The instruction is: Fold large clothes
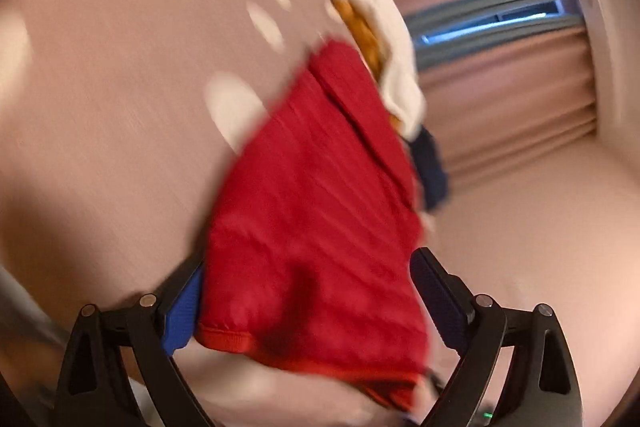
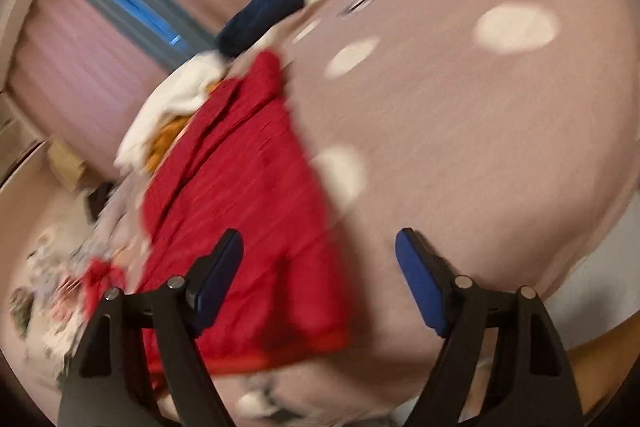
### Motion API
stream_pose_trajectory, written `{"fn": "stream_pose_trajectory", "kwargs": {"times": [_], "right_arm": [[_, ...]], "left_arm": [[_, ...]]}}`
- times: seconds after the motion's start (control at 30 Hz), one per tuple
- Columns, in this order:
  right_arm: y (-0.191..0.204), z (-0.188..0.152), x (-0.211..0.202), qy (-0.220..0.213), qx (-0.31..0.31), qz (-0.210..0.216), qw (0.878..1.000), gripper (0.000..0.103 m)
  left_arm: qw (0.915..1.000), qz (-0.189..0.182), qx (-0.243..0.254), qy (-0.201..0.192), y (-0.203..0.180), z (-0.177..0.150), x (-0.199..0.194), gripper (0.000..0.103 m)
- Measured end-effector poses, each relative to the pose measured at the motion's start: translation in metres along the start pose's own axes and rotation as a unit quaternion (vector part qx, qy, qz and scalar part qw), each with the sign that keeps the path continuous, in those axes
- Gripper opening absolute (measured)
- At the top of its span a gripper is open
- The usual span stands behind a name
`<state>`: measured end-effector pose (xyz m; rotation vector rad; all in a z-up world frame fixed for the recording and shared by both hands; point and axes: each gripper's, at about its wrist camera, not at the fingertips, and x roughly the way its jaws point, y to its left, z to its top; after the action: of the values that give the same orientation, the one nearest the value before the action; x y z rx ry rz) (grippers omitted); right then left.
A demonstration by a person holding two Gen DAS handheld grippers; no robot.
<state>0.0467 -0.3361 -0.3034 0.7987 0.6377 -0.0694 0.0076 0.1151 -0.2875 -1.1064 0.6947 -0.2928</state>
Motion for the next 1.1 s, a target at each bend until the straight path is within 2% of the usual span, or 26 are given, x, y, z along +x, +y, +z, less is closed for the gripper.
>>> {"fn": "stream_pose_trajectory", "kwargs": {"times": [0.07,0.17,0.3,0.37,0.47,0.53,0.6,0.67,0.73,0.8,0.87,0.97,1.03,1.1], "right_arm": [[0.013,-0.011,0.013,0.034,0.017,0.045,0.998,0.079],[0.034,-0.017,0.028,0.053,0.004,0.048,0.997,0.079],[0.041,-0.021,0.044,0.058,0.014,0.069,0.996,0.08],[0.041,-0.023,0.049,0.055,0.016,0.069,0.996,0.08],[0.043,-0.021,0.047,0.05,0.002,0.064,0.997,0.08],[0.042,-0.022,0.044,0.046,0.0,0.058,0.997,0.08],[0.04,-0.023,0.044,0.045,-0.003,0.054,0.998,0.08],[0.042,-0.023,0.045,0.047,-0.013,0.05,0.998,0.08],[0.041,-0.023,0.045,0.049,-0.025,0.048,0.997,0.08],[0.042,-0.024,0.044,0.048,-0.035,0.047,0.997,0.08],[0.042,-0.024,0.045,0.047,-0.037,0.045,0.997,0.079],[0.041,-0.023,0.045,0.048,-0.034,0.046,0.997,0.079],[0.04,-0.023,0.044,0.049,-0.032,0.05,0.997,0.079],[0.037,-0.022,0.043,0.051,-0.023,0.055,0.997,0.079]], "left_arm": [[0.9998,-0.018,0.003,0.002,-0.011,-0.01,0.012,0.093],[0.9994,-0.003,0.03,0.015,-0.024,-0.013,0.023,0.093],[0.9985,-0.029,-0.029,0.038,-0.007,-0.013,0.033,0.093],[0.9971,-0.039,-0.056,0.033,-0.002,-0.015,0.036,0.093],[0.9976,-0.023,-0.057,0.032,-0.011,-0.019,0.039,0.093],[0.999,0.015,-0.028,0.032,-0.022,-0.027,0.043,0.093],[0.999,0.032,-0.029,0.013,-0.021,-0.033,0.038,0.093],[0.9976,0.036,-0.048,-0.036,-0.018,-0.037,0.027,0.093],[0.9952,0.066,-0.028,-0.067,-0.02,-0.036,0.022,0.093],[0.994,0.079,-0.005,-0.075,-0.02,-0.035,0.022,0.093],[0.9957,0.073,-0.002,-0.057,-0.018,-0.038,0.032,0.093],[0.9983,0.044,0.007,-0.039,-0.025,-0.049,0.044,0.093],[0.9999,-0.007,-0.011,0.006,-0.026,-0.056,0.059,0.093],[0.9968,-0.049,-0.041,0.048,-0.025,-0.061,0.076,0.093]]}}
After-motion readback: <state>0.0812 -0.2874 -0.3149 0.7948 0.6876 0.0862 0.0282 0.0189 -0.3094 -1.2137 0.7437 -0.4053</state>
